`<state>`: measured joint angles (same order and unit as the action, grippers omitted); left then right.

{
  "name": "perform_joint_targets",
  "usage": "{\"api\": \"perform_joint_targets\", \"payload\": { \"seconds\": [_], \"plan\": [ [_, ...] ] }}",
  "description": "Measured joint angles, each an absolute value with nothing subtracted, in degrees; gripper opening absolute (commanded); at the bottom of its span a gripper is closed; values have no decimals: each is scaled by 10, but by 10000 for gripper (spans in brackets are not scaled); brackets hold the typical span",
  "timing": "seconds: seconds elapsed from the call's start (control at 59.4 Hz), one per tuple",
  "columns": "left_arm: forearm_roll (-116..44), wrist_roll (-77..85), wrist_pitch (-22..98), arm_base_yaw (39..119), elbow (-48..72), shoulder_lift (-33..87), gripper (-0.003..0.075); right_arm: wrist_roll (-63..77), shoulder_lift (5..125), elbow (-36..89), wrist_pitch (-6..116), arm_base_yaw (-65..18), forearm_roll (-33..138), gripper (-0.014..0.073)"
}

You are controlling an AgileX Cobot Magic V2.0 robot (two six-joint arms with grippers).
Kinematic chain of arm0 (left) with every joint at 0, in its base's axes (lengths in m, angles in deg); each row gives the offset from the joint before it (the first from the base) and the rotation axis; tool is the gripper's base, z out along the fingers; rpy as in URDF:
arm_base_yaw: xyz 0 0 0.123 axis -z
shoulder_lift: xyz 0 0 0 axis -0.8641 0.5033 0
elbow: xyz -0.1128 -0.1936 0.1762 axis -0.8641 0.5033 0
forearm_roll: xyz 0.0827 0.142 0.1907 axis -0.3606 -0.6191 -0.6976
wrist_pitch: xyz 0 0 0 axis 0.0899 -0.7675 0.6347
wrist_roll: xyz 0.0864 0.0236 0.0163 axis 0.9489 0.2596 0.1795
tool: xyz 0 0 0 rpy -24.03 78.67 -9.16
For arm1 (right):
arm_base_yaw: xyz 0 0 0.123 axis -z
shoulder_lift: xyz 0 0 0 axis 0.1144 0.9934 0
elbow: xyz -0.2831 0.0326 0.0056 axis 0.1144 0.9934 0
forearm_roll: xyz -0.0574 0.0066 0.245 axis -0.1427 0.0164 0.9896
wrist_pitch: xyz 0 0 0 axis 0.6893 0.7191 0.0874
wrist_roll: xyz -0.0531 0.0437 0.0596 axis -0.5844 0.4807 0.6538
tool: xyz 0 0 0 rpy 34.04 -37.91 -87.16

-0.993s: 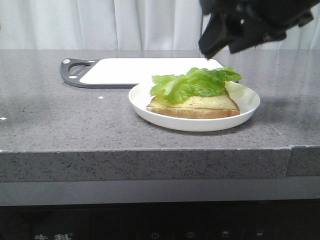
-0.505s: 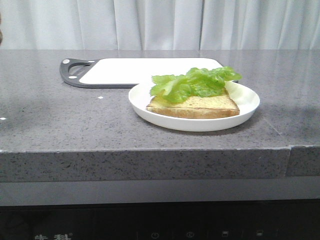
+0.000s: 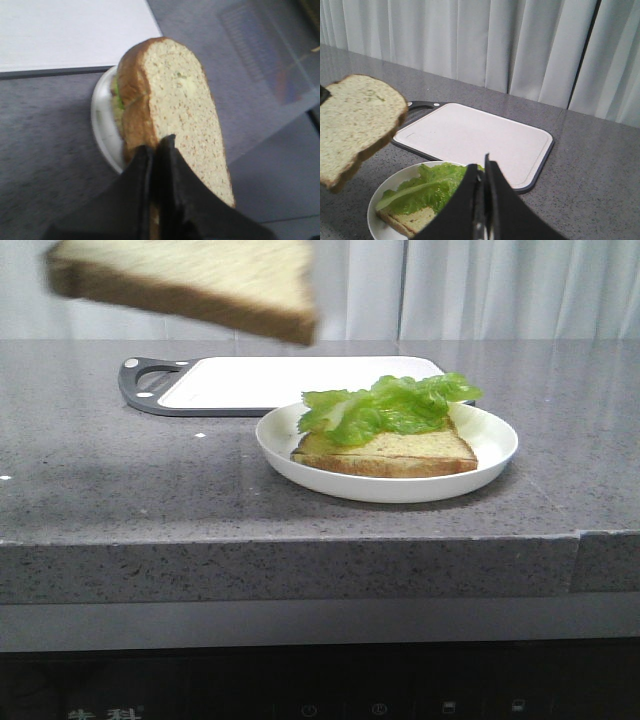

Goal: Left arm grabs bread, right arm adds lettuce
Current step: 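Bring the held bread slice over the lettuce with the left gripper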

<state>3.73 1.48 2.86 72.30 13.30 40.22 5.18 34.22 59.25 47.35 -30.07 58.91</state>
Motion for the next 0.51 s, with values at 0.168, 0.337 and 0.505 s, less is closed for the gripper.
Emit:
{"api": "perform_joint_targets", "payload": {
  "seconds": [0.168, 0.337, 0.505],
  "plan": [
    [109, 49, 2, 753, 62, 512, -20, 52, 302, 605, 481, -301, 589, -62],
    [128, 52, -6, 805, -6, 605, -20, 52, 301, 605, 486, -301, 589, -62],
    [131, 52, -8, 826, -45, 678, -20, 52, 301, 605, 489, -301, 589, -62]
  ]
}}
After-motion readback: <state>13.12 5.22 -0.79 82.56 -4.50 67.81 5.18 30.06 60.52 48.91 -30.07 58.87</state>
